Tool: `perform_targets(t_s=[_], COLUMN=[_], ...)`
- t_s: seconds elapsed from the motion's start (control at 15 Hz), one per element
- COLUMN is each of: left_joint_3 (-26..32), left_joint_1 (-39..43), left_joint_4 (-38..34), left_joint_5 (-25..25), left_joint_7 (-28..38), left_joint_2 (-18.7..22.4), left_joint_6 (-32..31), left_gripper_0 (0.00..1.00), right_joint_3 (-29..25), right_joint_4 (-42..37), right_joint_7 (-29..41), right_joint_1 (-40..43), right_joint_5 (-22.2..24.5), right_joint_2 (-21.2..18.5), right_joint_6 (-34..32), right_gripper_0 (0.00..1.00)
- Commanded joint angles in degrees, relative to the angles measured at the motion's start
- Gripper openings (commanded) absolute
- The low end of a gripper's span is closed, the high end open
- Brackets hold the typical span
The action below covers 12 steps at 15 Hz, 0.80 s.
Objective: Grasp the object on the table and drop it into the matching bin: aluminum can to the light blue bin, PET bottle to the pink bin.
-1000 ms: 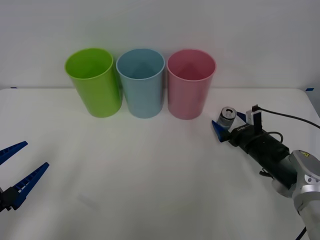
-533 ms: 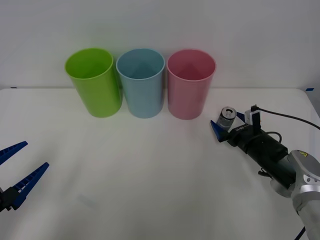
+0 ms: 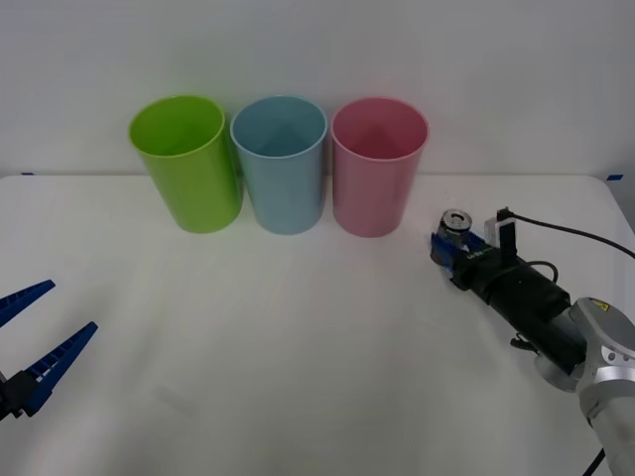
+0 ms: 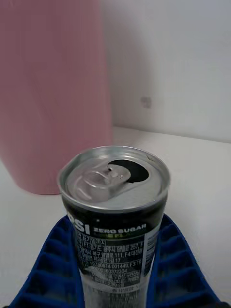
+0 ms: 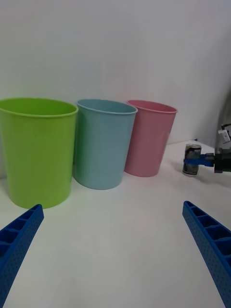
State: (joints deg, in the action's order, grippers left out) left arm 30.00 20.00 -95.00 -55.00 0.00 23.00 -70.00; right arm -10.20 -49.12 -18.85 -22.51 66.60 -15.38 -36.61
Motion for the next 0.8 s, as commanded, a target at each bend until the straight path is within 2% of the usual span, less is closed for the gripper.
perform_targets(t_s=[0.07, 0.4, 0.8], left_joint_3=[0.00, 0.00, 0.00], left_joint_1=[0.00, 0.00, 0.00], left_joint_4=[0.00, 0.00, 0.00], left_joint_5=[0.00, 0.00, 0.00], left_joint_7=[0.00, 0.00, 0.00], left_joint_2=[0.00, 0.00, 0.00], left_joint_6=[0.00, 0.00, 0.00], left_gripper_0=[1.00, 1.00, 1.00], right_joint_3=[0.10, -0.43, 0.19], right_joint_4=[-0.01, -1.33, -13.81], right_joint_7=[-0.49, -1.28, -0.05], right_joint_1=[0.01, 0.71, 8.71], right_joint_5=[-0.86, -1.92, -2.01], right_joint_2=[0.00, -0.08, -0.61], right_joint_6=[-0.39, -2.23, -1.97], right_gripper_0=[0.00, 0.00, 0.00])
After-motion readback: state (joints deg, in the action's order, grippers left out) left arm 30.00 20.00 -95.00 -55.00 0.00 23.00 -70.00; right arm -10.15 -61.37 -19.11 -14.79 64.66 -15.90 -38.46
